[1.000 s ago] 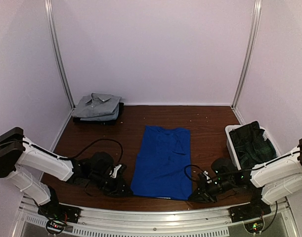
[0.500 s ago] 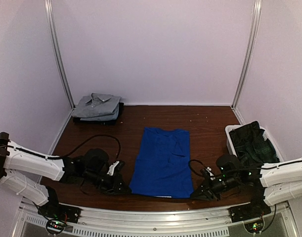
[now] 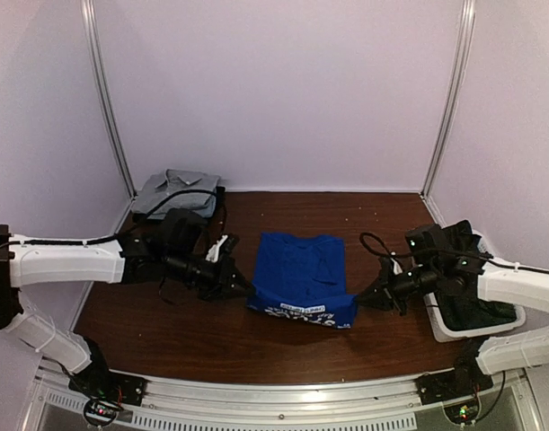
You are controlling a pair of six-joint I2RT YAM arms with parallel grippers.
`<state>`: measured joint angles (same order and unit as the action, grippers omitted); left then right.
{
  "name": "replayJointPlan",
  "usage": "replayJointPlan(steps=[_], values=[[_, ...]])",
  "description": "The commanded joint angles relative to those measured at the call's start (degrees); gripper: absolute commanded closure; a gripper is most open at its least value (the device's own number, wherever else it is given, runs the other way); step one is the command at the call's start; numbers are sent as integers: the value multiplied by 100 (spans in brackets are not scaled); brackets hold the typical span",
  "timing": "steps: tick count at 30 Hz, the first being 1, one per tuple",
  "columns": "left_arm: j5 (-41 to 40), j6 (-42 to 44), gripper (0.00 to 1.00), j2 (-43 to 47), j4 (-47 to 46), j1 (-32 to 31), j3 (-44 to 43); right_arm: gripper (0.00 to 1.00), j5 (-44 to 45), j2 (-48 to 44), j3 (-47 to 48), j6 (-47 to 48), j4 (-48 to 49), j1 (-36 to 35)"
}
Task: Fold and stack the mixed laundry pile
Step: Fold the 2/3-rectangle-folded T-shirt at the center of the board.
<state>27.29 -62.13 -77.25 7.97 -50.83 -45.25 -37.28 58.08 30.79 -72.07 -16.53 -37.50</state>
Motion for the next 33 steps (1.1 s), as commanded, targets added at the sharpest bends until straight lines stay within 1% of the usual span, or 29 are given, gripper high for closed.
replayJointPlan(steps=[1,6,10,15,17,21,24,26,29,33], values=[[438,617,100,-770,207,655,-902,100,-558,969,844,1133,-387,815],[778,858,100,-1845,139,1272,-1882,100,-945,2549,2280,2161,-545,1676],[1021,973,100,-2825,84,1629,-2773,100,-1196,3888,3235,2646,-596,2109],[1150,937,100,-3963,-190,1914,-3661,100,-1370,5259,4372,3094,-534,2351],[1141,996,100,-4382,-130,1983,-3933,100,-1423,5763,4798,3170,-475,2369],[1094,1079,100,-5002,-143,2017,-4113,100,-1484,6518,5435,3279,-414,2363],[1019,1084,100,-5095,-223,2015,-3859,100,-1473,6801,5536,3419,-481,2325],[1002,1124,100,-5024,-234,2015,-3614,100,-1446,6802,5364,3554,-536,2234],[905,1215,100,-4677,-261,1995,-2995,100,-1410,6533,4610,3579,-354,2061],[914,1363,100,-3970,-285,1760,-1952,100,-1379,5752,3363,3333,75,1755]])
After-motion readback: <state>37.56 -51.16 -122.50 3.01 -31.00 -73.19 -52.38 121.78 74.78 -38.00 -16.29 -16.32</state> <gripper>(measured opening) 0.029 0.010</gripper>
